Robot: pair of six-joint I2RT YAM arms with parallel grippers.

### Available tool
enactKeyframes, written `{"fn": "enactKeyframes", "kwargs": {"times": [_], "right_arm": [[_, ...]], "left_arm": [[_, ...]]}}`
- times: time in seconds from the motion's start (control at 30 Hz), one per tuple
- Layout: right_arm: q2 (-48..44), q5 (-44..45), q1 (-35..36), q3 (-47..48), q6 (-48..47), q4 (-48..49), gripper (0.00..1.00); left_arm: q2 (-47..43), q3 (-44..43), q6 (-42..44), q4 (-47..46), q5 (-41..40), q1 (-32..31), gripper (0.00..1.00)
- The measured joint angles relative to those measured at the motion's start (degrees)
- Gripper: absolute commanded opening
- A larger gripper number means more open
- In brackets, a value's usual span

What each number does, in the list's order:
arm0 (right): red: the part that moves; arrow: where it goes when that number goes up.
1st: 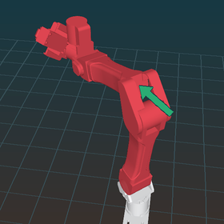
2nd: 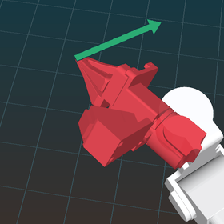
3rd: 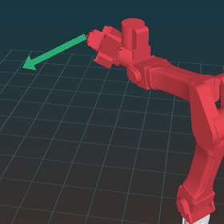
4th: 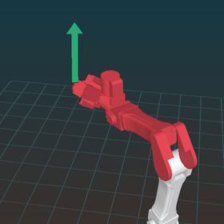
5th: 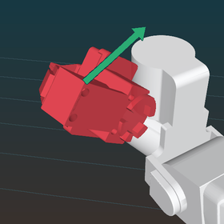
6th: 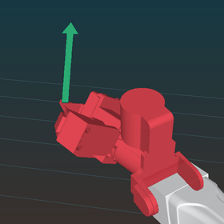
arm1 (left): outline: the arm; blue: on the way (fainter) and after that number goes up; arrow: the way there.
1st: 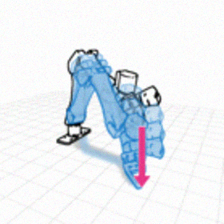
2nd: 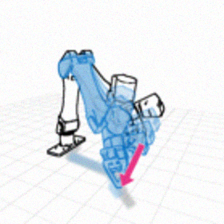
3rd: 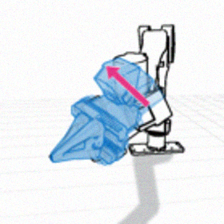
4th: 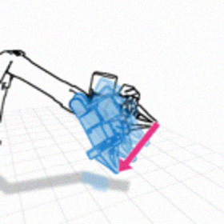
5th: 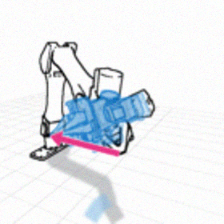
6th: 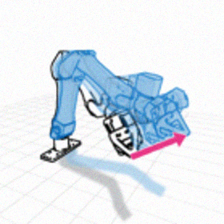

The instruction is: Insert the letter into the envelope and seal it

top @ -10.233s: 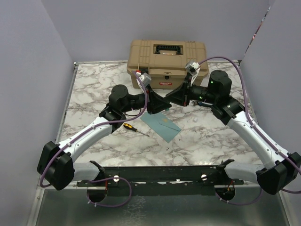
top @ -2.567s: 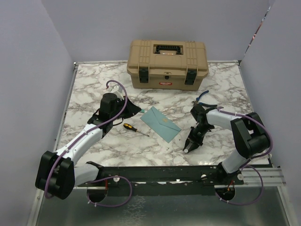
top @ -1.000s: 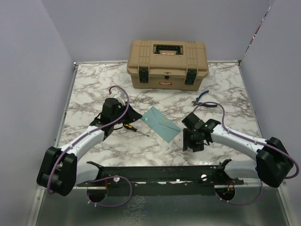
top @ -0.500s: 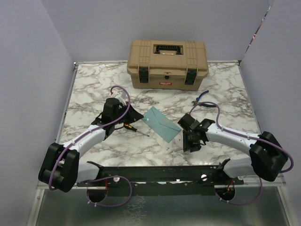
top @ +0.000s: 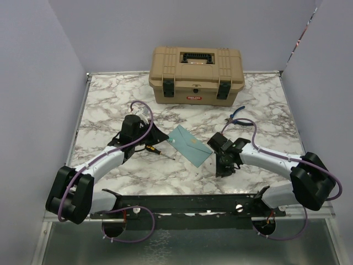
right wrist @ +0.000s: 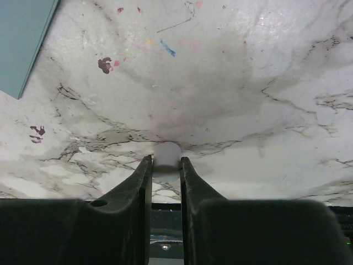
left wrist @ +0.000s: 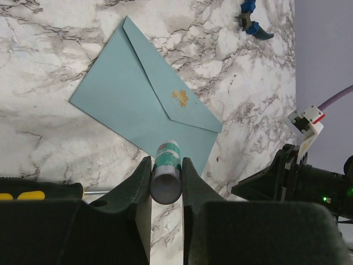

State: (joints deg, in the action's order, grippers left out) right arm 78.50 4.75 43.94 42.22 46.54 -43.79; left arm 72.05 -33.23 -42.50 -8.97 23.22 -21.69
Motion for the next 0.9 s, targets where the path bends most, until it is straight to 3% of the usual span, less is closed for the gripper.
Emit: {"fn": "enactKeyframes", "kwargs": {"times": [0.4, 0.9], "right_arm": [[-1.9, -1.2, -1.1, 10.0, -1.2, 3.5, 0.01], [-10.5, -23.5, -12.2, 10.6, 1.6, 40.7, 0.00]], "left_arm": [[-0.1, -0.3, -2.4, -1.5, 2.5, 0.0, 0.00], [-1.9, -9.3, -13.7, -11.1, 12.5, 0.3, 0.00]]}}
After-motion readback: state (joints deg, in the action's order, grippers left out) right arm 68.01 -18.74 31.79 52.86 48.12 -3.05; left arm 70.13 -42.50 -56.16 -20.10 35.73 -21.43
